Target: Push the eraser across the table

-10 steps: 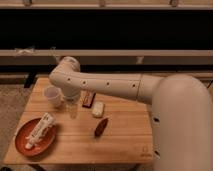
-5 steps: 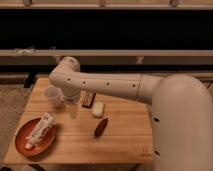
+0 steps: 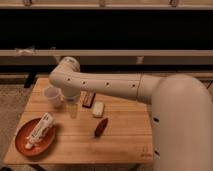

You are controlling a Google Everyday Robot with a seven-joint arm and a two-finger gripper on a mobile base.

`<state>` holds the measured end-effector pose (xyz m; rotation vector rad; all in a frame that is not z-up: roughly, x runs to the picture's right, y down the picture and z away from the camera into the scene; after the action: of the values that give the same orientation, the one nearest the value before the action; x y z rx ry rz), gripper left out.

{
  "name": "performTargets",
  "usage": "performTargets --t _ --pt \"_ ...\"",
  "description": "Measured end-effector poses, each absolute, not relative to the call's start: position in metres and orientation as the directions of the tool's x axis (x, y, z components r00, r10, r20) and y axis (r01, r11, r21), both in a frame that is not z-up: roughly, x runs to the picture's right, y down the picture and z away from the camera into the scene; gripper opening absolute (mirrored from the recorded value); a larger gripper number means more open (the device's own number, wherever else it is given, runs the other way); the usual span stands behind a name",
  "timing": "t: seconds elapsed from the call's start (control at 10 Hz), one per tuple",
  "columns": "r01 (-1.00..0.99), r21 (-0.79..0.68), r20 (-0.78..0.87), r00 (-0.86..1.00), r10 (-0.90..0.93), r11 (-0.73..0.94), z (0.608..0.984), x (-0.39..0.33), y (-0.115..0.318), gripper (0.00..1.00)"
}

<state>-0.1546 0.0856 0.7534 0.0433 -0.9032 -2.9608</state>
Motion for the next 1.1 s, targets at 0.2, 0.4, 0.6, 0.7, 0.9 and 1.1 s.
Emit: performTargets --t 0.2,0.4,0.6,0.7,0.9,1.1 --pt "0.047 0.547 0.006 -0.999 -0.052 -0.836 0.775 -0.142 0.077 0.80" --pt "0.051 0.536 0.012 -0.999 -0.053 -0.843 0.806 -0.129 0.059 0.80" --pt "0.061 0.521 0.020 -0.998 -0.059 -0.851 0.848 -0.110 0.033 0.66" --pt "0.063 0.515 0.019 -0.998 -0.062 -0.855 0.867 -0.105 0.021 0.55" --pt "0.069 0.509 0.012 -0.997 -0.072 -0.858 0.899 -0.099 0.005 0.36" --pt "0.085 0.501 0.013 -0.996 -0.091 -0.861 0.922 -0.096 -0.002 0.13"
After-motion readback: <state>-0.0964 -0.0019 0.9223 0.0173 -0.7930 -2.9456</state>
